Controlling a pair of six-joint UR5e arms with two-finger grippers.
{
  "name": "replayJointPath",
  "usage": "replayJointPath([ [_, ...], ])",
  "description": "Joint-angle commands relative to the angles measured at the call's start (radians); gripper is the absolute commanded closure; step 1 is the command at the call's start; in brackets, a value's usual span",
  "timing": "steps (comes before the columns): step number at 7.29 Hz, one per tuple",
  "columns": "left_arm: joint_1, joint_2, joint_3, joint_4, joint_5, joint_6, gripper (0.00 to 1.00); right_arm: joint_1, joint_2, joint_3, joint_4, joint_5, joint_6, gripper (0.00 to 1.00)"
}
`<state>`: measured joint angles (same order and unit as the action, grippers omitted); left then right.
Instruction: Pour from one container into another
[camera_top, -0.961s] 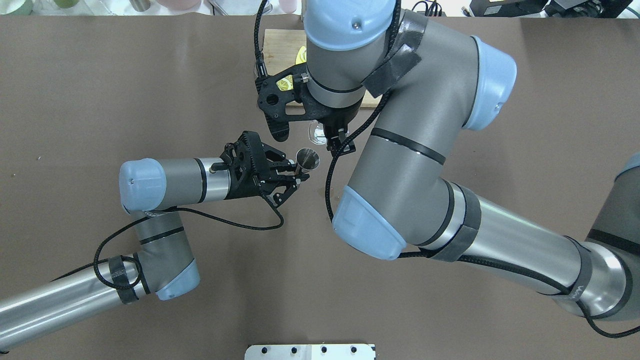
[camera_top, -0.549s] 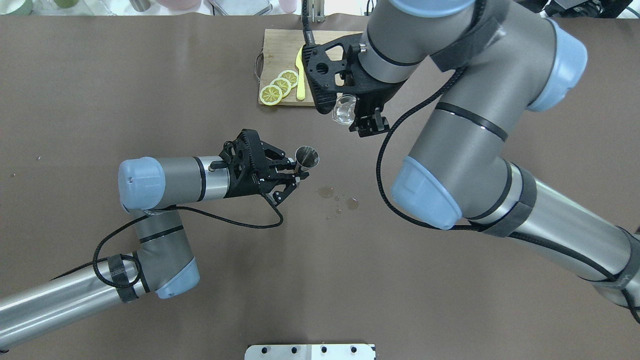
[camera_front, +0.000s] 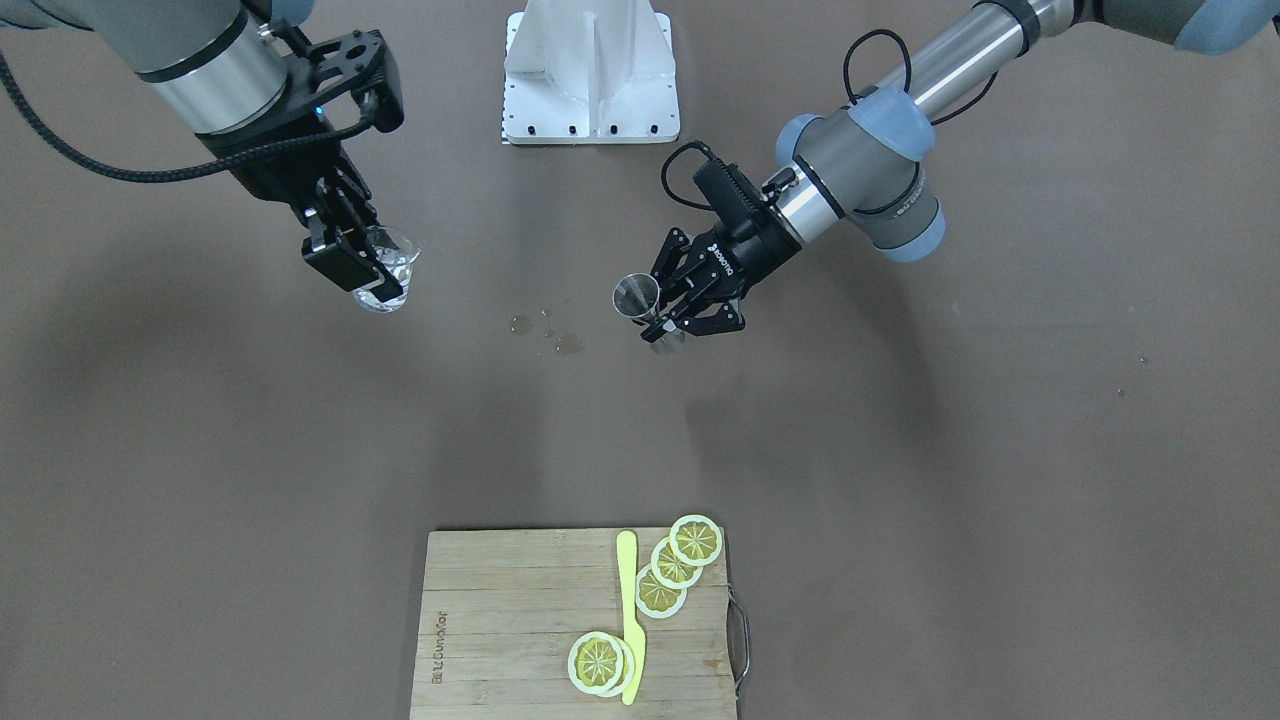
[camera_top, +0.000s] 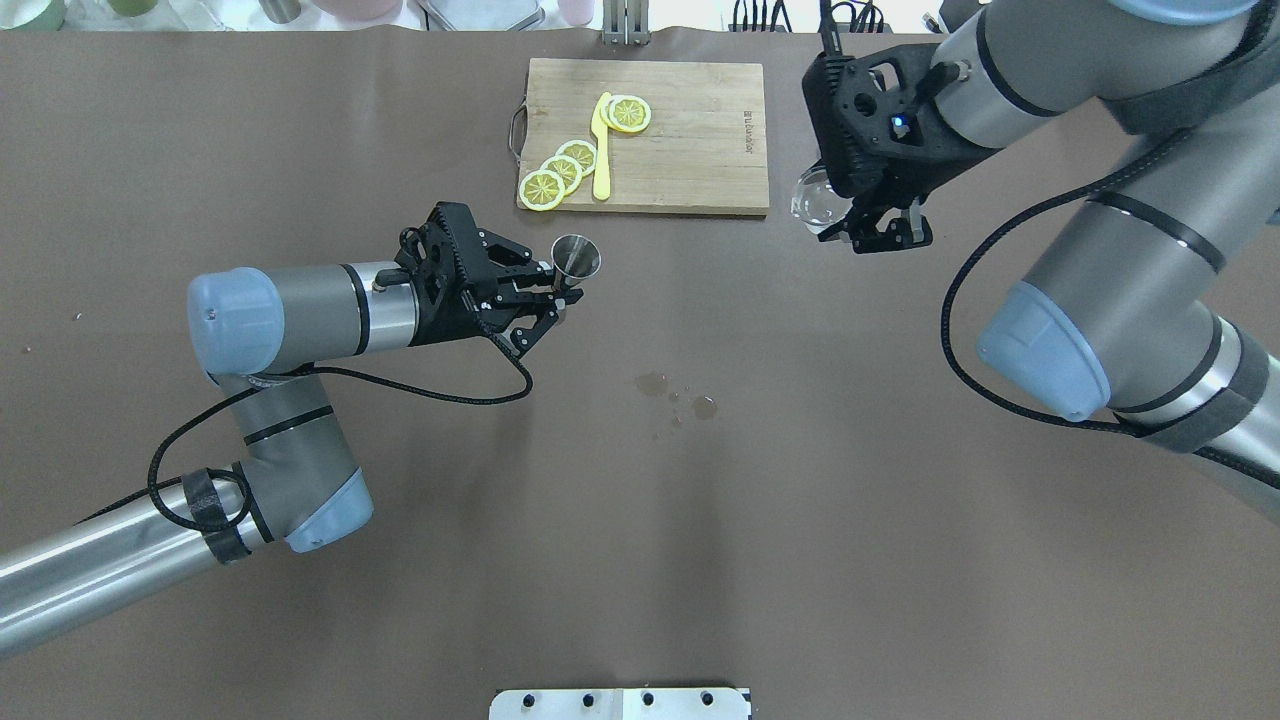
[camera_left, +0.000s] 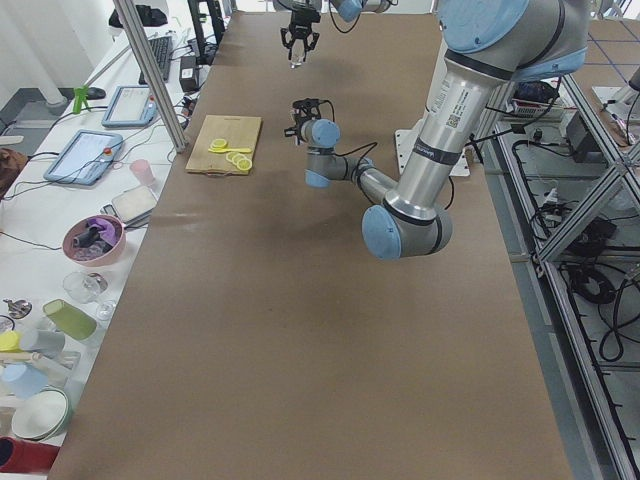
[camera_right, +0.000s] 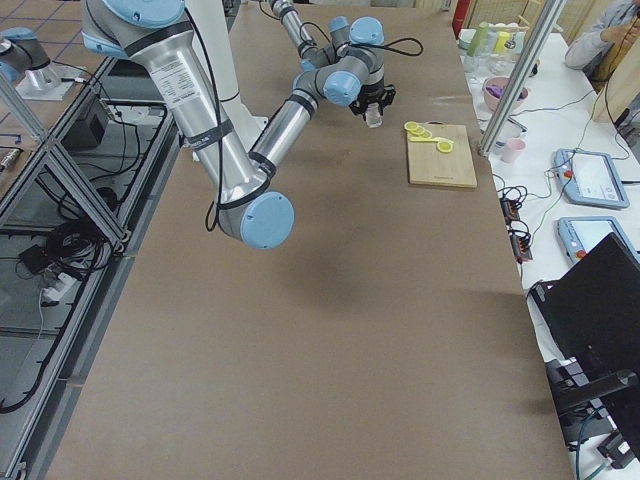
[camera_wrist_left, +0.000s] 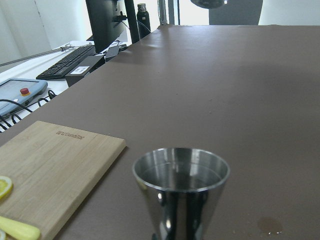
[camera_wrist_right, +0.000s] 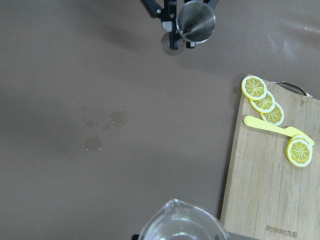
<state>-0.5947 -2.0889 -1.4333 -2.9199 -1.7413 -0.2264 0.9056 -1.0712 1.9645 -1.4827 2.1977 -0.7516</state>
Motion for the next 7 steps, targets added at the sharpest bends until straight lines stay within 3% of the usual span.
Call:
replayJointPath([
  [1,-0.052,0.029,-0.001,-0.004,0.002,-0.001,1.00,0.082,-0.143,-0.018,0.181,0.110,0.000,1.00],
  [6,-0.163,0.127,0.027,-0.106,0.029,0.002,1.00,0.268,-0.211,-0.384,0.549,0.403,-0.003,1.00],
  [7,-0.166,0.156,0.028,-0.152,0.073,0.001,1.00,0.285,-0.214,-0.460,0.618,0.440,-0.005,1.00],
])
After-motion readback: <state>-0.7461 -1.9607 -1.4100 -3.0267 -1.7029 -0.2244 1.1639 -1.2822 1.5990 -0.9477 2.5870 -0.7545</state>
